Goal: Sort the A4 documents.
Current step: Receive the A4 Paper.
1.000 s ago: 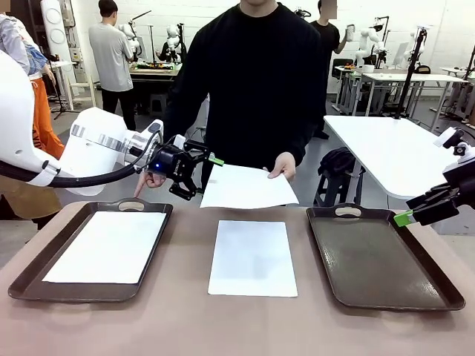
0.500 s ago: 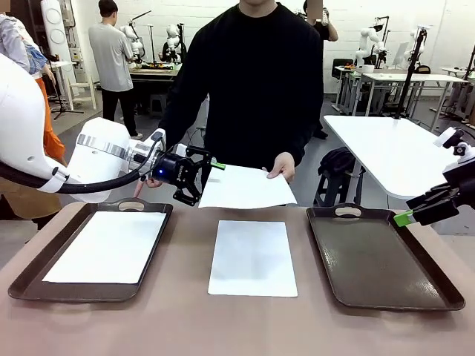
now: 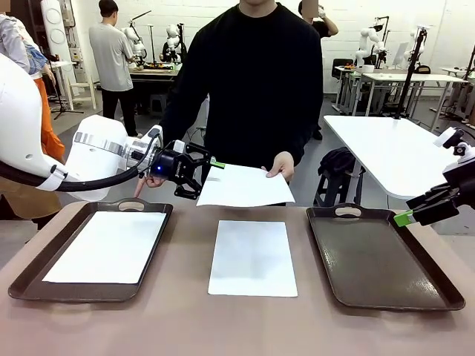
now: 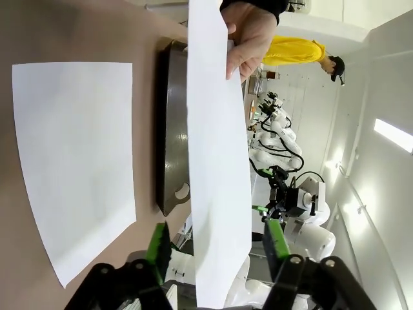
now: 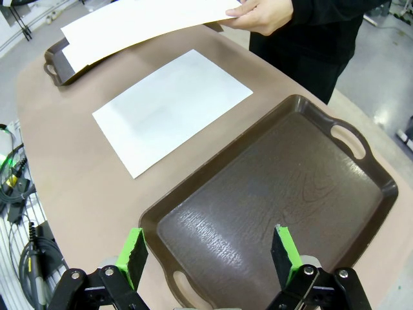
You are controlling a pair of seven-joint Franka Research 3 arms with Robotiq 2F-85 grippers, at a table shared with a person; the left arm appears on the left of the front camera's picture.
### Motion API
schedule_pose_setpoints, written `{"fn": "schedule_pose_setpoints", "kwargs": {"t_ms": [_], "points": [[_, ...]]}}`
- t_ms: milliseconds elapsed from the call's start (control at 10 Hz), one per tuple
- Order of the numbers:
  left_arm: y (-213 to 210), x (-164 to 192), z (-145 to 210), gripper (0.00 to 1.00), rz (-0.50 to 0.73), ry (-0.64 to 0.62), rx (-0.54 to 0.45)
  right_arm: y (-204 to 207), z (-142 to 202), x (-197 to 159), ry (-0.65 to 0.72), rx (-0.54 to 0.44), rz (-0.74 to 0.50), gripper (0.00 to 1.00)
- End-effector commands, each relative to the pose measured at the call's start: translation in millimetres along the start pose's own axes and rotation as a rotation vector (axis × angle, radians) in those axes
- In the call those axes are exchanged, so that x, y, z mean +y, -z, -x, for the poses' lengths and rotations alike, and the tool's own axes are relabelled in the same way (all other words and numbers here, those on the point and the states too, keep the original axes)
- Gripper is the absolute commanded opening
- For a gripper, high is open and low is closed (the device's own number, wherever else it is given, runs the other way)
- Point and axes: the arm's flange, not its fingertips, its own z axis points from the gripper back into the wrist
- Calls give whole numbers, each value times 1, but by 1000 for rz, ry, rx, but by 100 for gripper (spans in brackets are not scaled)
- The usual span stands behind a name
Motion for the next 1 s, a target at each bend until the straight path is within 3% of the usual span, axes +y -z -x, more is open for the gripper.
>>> {"fn": "schedule_pose_setpoints", "kwargs": {"t_ms": [0, 500, 600, 900], "points": [[4, 3, 2, 54, 39, 6, -15, 3, -1, -4, -7, -23, -17, 100], [9, 5, -1, 5, 114, -3, -19, 3, -1, -4, -7, -23, -17, 100], [7, 6, -2, 0, 113, -6, -23, 3, -1, -4, -7, -23, -17, 100], [5, 7, -2, 0, 103, -8, -22, 3, -1, -4, -7, -23, -17, 100]]}}
